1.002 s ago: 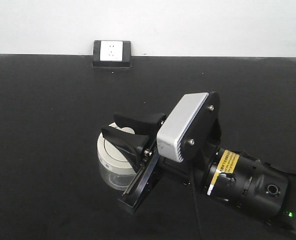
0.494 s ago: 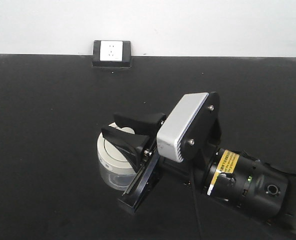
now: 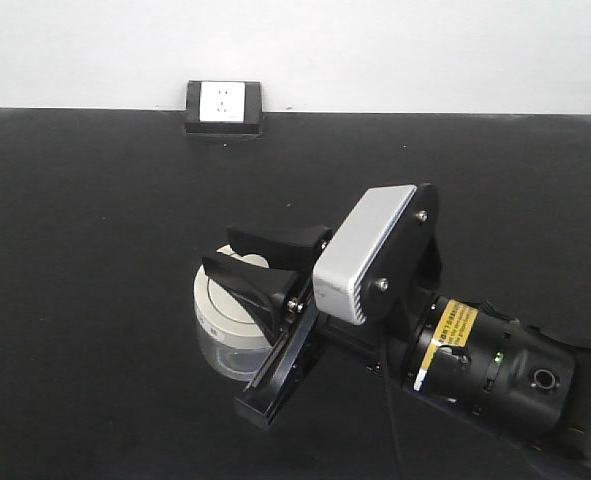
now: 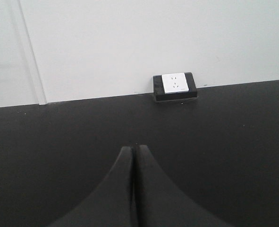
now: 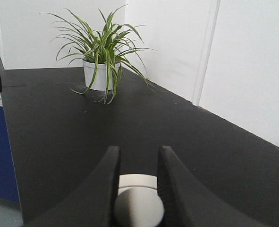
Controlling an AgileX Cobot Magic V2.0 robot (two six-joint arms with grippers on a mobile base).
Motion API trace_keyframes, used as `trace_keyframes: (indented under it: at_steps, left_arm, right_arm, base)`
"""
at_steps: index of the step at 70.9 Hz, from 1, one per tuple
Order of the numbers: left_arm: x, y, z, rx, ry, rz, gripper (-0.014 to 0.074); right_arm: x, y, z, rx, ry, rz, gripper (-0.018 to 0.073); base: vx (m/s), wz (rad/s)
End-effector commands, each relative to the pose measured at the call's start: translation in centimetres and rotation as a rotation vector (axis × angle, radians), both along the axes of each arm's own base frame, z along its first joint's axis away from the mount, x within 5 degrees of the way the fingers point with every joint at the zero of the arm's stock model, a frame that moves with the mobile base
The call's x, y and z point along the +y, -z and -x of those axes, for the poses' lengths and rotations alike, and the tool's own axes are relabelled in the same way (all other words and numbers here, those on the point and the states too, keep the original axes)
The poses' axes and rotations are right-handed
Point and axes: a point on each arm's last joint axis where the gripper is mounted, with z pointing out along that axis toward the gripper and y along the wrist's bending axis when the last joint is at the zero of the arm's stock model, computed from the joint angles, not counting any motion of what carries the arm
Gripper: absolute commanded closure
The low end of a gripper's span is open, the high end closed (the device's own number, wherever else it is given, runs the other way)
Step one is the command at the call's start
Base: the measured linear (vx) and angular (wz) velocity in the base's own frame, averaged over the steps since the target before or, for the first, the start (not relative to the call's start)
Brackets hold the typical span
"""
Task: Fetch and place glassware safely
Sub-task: 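Hold the jar in the right gripper above the bench surface, then lower the jar with the right gripper onto the black bench top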
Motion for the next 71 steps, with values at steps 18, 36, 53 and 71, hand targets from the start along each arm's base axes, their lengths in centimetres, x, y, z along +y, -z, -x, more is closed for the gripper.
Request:
trace_keyframes:
  at_steps: [18, 36, 53, 71]
  left_arm:
    - [-0.1, -1.4, 0.0, -0.086, 0.008, 0.013, 0.0603]
    - [-0.1, -1.4, 0.0, -0.086, 0.008, 0.013, 0.0603]
    - [-0.1, -1.4, 0.0, -0.086, 0.008, 0.013, 0.0603]
    - [-0.1, -1.4, 0.0, -0.086, 0.008, 0.013, 0.0603]
  right_arm:
    - [-2.2, -2.3, -2.0, -0.051, 0.11, -0.099, 0.056]
    - [-5.1, -1.6, -5.0, -0.08, 0.234, -0.046, 0.056]
    - [-5.8, 1.2, -8.4, -0.093, 0.163, -0.122, 0.056]
    - [-6.4, 6.5, -11.7, -0.075, 0.139, -0.148, 0.056]
  base:
    - [0.0, 0.0]
    - [0.0, 0.0]
    - [0.0, 0.0]
    - [0.0, 0.0]
